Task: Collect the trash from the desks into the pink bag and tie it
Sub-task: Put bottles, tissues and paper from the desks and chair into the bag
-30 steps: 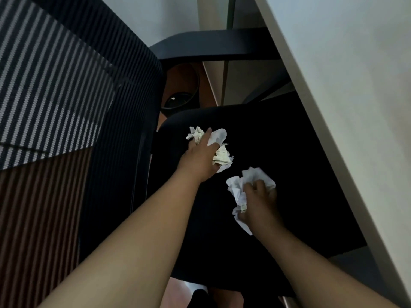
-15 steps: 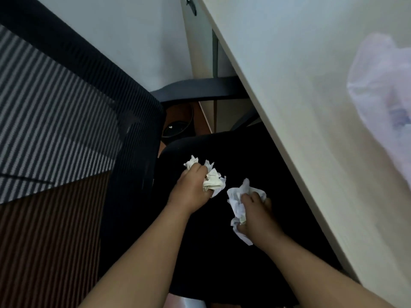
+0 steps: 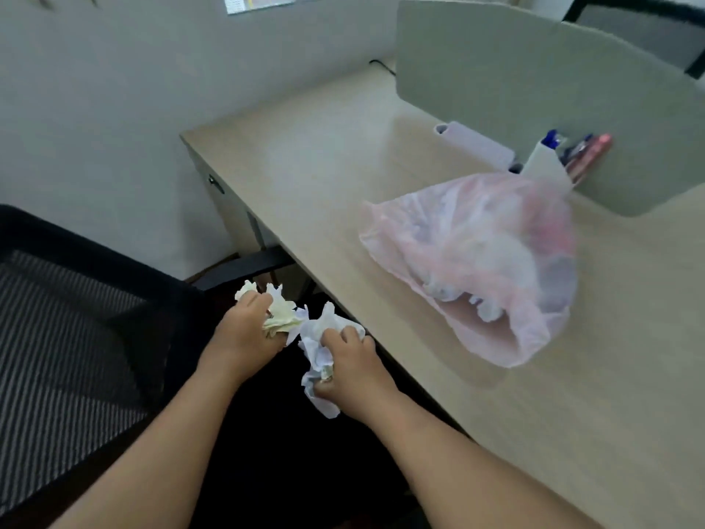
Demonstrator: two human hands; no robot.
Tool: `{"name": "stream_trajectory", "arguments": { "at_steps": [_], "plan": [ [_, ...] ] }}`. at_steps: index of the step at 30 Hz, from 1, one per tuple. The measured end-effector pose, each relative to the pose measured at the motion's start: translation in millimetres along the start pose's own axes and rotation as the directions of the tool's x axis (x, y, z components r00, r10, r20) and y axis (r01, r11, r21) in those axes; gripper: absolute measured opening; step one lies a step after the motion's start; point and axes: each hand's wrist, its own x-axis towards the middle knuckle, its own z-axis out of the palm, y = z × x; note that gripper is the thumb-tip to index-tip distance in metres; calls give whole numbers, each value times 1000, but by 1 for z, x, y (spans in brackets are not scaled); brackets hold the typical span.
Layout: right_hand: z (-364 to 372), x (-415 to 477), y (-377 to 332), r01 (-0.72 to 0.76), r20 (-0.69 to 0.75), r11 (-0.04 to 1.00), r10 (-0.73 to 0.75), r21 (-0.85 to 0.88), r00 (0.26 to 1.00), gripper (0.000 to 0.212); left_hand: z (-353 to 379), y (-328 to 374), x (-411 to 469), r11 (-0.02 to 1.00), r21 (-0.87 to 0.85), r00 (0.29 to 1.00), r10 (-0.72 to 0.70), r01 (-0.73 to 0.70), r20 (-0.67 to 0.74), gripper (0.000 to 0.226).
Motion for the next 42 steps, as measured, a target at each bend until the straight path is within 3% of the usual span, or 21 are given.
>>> {"name": "stream_trajectory", "arguments": {
  "at_steps": [4, 8, 12, 16, 18, 22, 25, 29, 32, 35, 40, 42],
  "plan": [
    [-57, -24, 16, -46, -101, 996, 54, 82, 993, 46, -6, 53, 13, 989, 10, 989, 144, -145, 16, 26],
    [-128, -48, 50, -110, -170, 994, 109, 2, 979, 48, -4, 98, 21, 962, 26, 960, 270, -273, 76, 37],
    [-187, -81, 110, -287, -202, 952, 262, -103, 944, 54, 11, 151, 24, 940, -11, 935, 341, -342, 97, 39],
    [-212, -128, 194, -511, -187, 853, 488, -102, 852, 53, 55, 220, 22, 885, -121, 876, 464, -450, 135, 35],
    [-213, -153, 230, -604, -141, 793, 590, -81, 795, 54, 87, 260, 13, 842, -155, 827, 538, -517, 163, 34],
    [-207, -192, 290, -684, -113, 725, 675, -86, 729, 59, 165, 324, -13, 710, -228, 650, 703, -667, 289, 30],
    [-201, -206, 322, -687, -109, 715, 678, -130, 727, 61, 217, 342, -21, 673, -110, 578, 697, -731, 423, 34],
    [-201, -214, 344, -656, -141, 731, 641, -187, 754, 73, 248, 350, -21, 566, 179, 557, 615, -805, 558, 56],
    [-216, -215, 349, -631, -202, 760, 601, -155, 773, 86, 246, 364, -16, 567, 224, 585, 604, -792, 541, 81],
    [-232, -214, 349, -621, -242, 775, 584, -118, 775, 81, 233, 375, -4, 593, 269, 639, 600, -759, 481, 96],
    [-229, -215, 353, -633, -217, 765, 642, 119, 735, 66, 201, 376, 23, 759, 49, 681, 552, -650, 482, 94],
    [-223, -214, 353, -636, -199, 746, 666, 199, 719, 64, 185, 361, 39, 757, 54, 716, 590, -652, 374, 84]
  ]
}}
